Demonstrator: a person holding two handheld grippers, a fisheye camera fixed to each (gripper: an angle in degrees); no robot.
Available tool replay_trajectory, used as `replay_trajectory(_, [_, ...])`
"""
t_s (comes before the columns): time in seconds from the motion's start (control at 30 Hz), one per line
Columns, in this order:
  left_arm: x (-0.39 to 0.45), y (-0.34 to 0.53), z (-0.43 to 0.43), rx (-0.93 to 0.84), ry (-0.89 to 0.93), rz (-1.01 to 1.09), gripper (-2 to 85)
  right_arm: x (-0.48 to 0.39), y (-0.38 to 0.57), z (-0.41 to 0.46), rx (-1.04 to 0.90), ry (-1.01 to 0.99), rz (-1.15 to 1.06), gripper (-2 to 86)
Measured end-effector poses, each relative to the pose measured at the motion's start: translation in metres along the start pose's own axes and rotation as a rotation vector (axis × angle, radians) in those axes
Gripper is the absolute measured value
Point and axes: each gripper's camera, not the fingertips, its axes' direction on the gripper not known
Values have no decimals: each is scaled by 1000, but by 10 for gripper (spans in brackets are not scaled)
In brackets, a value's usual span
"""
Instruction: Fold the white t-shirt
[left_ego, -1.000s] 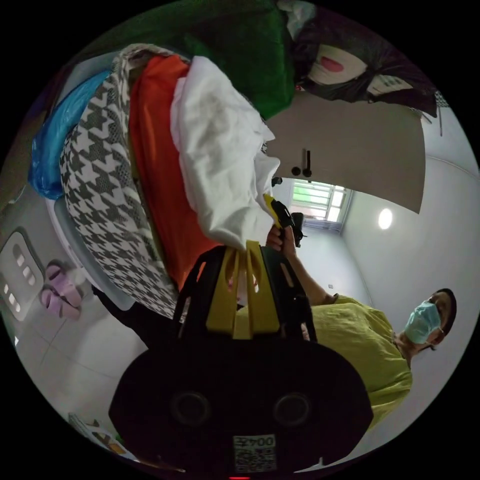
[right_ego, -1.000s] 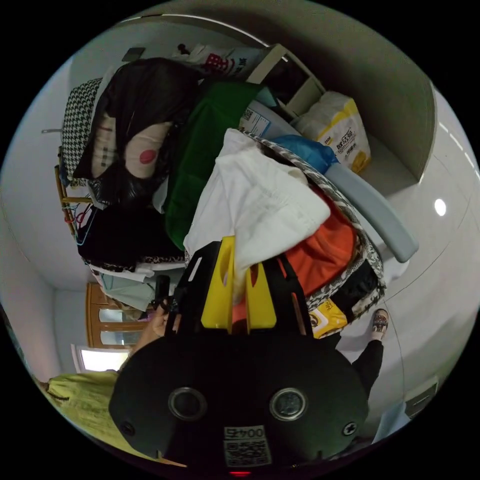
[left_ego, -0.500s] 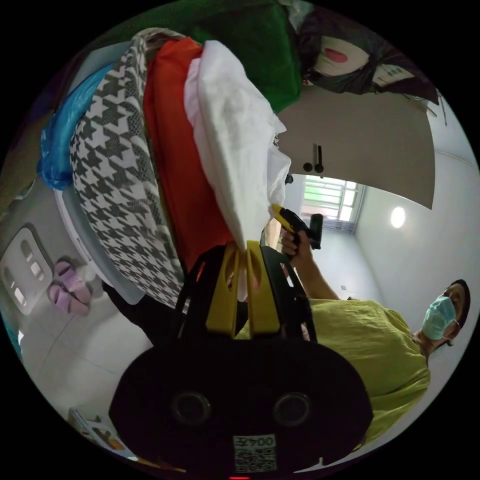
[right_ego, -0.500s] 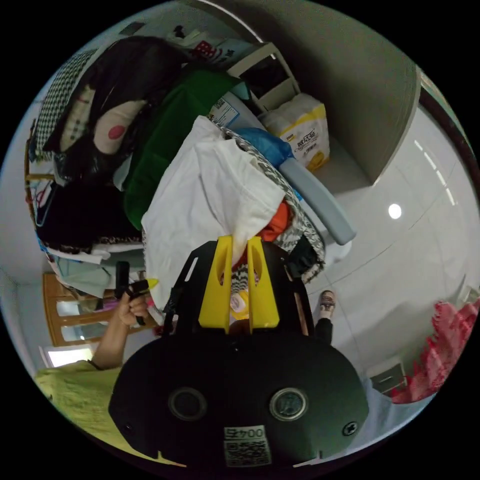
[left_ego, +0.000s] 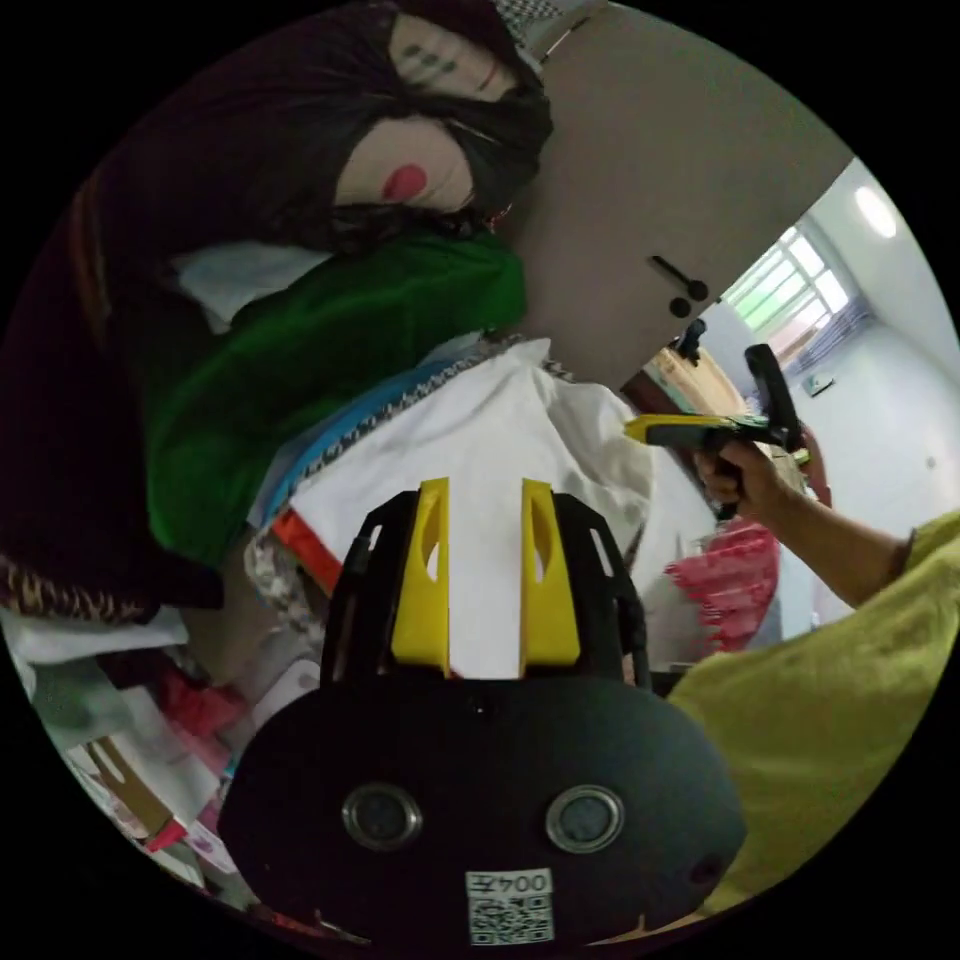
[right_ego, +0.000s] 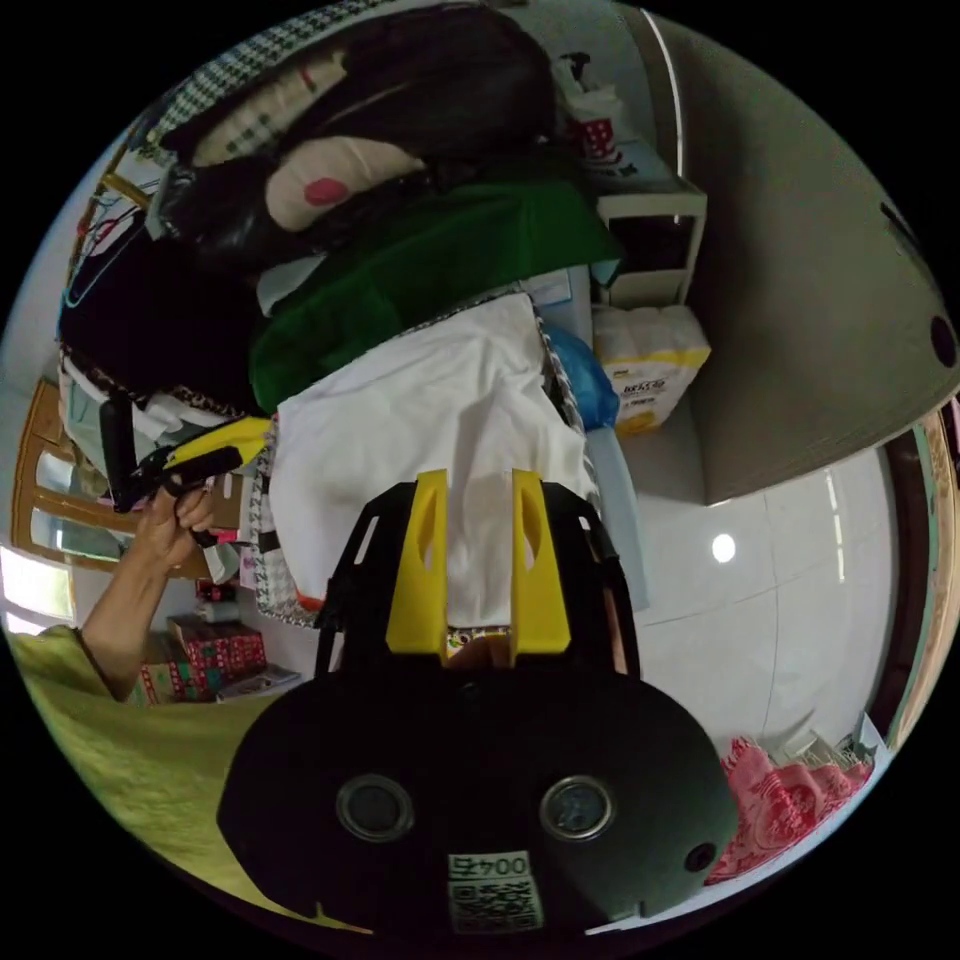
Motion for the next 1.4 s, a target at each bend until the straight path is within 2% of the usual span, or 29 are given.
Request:
replay_trajectory(0.17, [9, -15, 69, -84, -101, -42, 101, -23, -21, 56, -191, 159, -6, 112])
replay_trajectory(0.3, [32, 0, 88, -20, -174, -27, 97, -36, -23, 57, -198, 210, -4, 112])
replay_trajectory(0.37, [42, 1, 93, -21, -197, -21, 97, -47, -20, 23, -150, 230, 10, 101])
replay_trajectory(0.47, [46, 8, 99, -4, -169, -28, 97, -73, -12, -31, 28, 190, -55, 102])
replay_trajectory(0.53, [50, 10, 104, 0, -169, -18, 97, -83, -23, -45, 57, 152, -84, 109])
replay_trajectory(0.63, [57, 14, 113, 6, -172, -20, 97, -84, -49, -46, 35, 137, -66, 113])
replay_trajectory(0.77, [60, 26, 128, 55, -161, -37, 96, -71, -56, -26, -126, 126, -48, 115])
replay_trajectory(0.9, [53, 29, 150, 72, -133, -78, 93, -44, -31, -56, -92, -5, 45, 114])
replay_trajectory(1.0, [50, 28, 157, 57, -87, -96, 92, -39, -8, -108, -86, -39, 59, 95])
replay_trajectory(1.13, [36, 41, 140, 101, 66, -219, 93, -29, 51, -222, 82, -95, 55, 85])
replay_trajectory(1.3, [29, 87, 114, 158, -19, -304, 105, -1, 136, -333, 143, -33, 104, 74])
replay_trajectory(1.4, [29, 114, 115, 183, 23, -340, 102, 8, 210, -404, 186, -72, 137, 63])
